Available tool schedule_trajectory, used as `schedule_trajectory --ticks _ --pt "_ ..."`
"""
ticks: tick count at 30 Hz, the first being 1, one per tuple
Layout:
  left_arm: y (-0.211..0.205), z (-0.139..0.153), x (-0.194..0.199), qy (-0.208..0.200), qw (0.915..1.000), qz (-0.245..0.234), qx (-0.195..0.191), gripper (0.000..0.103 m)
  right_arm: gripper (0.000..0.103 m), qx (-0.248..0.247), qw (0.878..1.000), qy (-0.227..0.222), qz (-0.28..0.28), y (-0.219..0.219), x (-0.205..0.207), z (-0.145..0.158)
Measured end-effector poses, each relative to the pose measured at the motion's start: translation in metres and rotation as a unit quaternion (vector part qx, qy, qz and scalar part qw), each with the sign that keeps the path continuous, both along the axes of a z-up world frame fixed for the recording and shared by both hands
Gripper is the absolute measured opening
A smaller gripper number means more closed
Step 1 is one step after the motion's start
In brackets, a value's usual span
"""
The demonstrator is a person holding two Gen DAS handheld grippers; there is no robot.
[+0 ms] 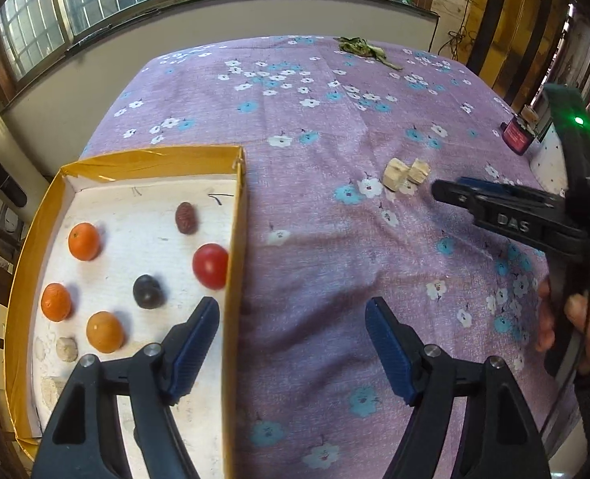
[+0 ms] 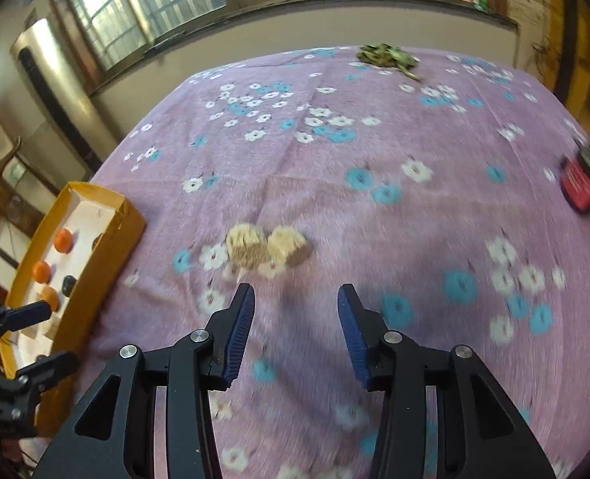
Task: Organize fruits
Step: 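Grasp a square cake piece with right tool while left tool grasps a round cake piece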
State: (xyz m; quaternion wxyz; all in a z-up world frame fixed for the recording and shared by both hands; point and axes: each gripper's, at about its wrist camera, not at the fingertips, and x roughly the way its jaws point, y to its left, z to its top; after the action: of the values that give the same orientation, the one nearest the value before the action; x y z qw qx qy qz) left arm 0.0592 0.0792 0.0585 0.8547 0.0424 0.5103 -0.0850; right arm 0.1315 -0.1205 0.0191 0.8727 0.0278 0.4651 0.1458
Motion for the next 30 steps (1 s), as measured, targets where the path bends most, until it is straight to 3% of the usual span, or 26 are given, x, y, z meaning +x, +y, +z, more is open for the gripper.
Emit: schedule_trajectory --ticks 8,10,12,22,26,29,30 --pt "-0.018 -0.004 0.016 0.002 1.0 0.002 0.007 0.079 0.041 0.002 0.998 -0.004 0.065 0.008 0.027 -0.015" --pt "-0.025 -0.006 0.023 0.004 0.9999 -0.001 0.012 0.079 0.028 -0.006 0.997 -0.01 0.079 0.01 0.029 -0.015" --pt "-0.032 -0.009 0.03 0.006 0.9999 -0.004 0.013 0.079 0.028 -0.008 0.996 -0.016 0.085 0.009 0.029 -0.015" --pt "-0.075 -0.016 0.084 0.003 0.9995 -0.024 -0.021 0.079 0.028 0.008 0.999 -0.021 0.041 -0.038 -0.001 -0.002" --pt "-0.097 -0.027 0.102 0.006 0.9992 -0.035 -0.017 0.079 0.028 0.027 0.999 -0.014 0.023 -0.055 -0.009 0.0" --pt "-0.103 -0.039 0.112 0.015 0.9991 -0.037 -0.017 0.068 0.028 0.041 0.999 -0.004 0.012 -0.065 -0.012 -0.001" --pt "-0.103 -0.043 0.115 0.022 0.9989 -0.036 -0.023 0.057 0.029 0.043 0.999 -0.004 0.011 -0.067 -0.013 0.0"
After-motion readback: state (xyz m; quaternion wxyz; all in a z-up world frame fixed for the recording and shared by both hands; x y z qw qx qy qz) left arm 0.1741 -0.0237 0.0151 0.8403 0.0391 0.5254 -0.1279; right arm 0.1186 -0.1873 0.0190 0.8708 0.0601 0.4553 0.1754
